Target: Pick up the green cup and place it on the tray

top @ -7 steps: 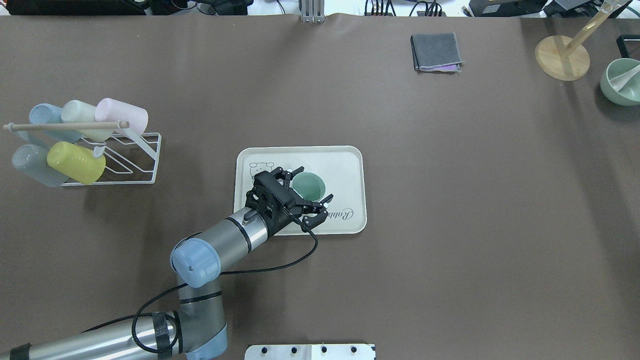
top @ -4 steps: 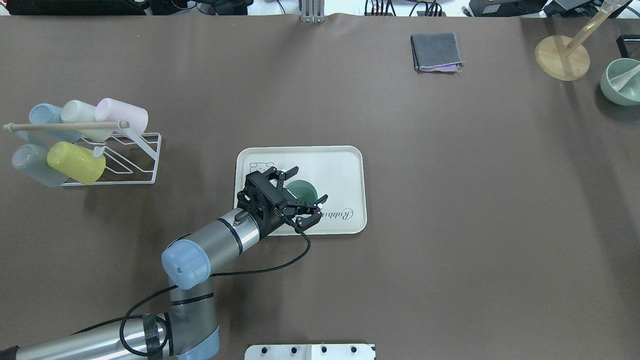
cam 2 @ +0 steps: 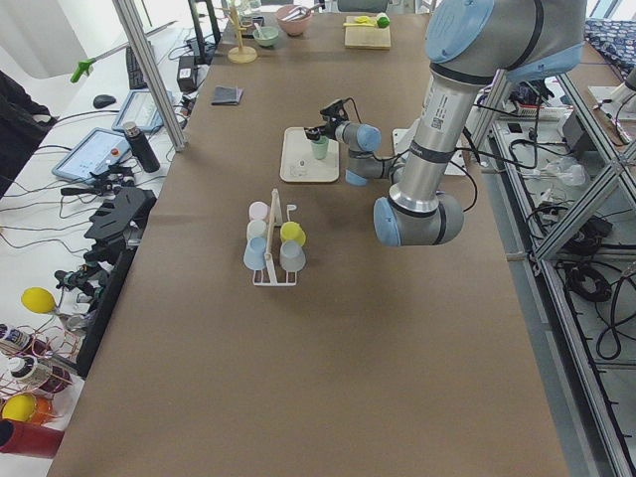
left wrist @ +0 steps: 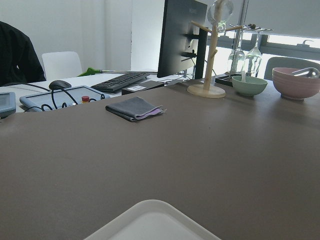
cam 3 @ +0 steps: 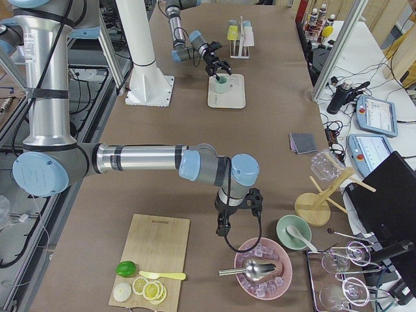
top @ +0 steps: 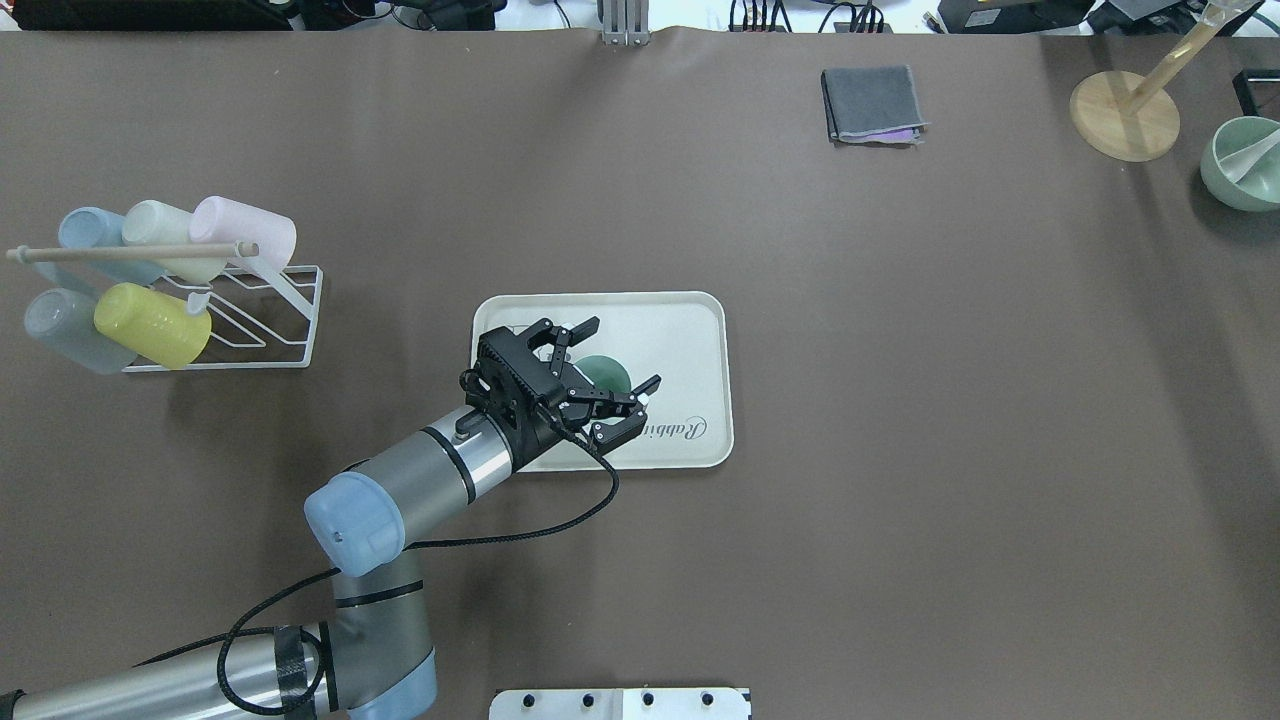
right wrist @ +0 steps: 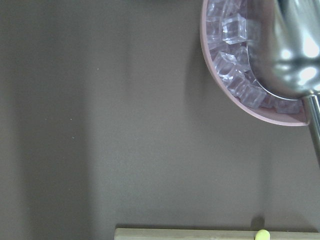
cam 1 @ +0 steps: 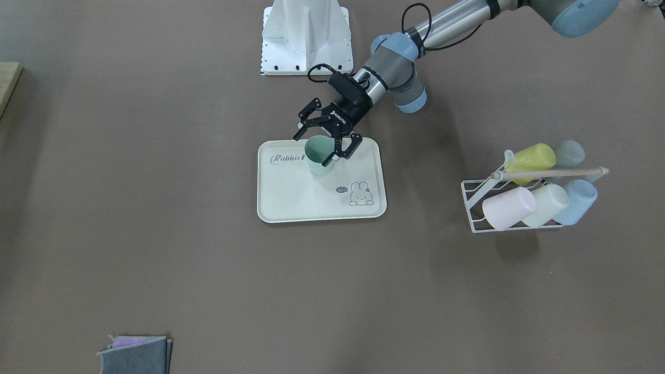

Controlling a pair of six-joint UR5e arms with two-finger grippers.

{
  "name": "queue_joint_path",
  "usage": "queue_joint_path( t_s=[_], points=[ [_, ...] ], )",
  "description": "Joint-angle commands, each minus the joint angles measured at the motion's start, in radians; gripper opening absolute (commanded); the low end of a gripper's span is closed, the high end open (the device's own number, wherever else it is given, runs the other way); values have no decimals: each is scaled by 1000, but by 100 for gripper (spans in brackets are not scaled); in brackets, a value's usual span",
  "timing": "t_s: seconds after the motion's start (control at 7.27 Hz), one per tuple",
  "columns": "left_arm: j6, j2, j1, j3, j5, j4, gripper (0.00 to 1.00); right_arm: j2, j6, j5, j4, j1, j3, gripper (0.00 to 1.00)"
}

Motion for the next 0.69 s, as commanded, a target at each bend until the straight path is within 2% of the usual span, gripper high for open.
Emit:
queue_joint_path(
  t_s=[0.0,0.14,0.55],
  points=[
    [1,-18,-44,-31,-1,14,98,0,-1,0,0,0,0,100],
    [3,-40,-70,-34,-8,61,98,0,-1,0,0,0,0,100],
    [-2,-158,-252,-42,-256,293,98,0,-1,0,0,0,0,100]
  ],
)
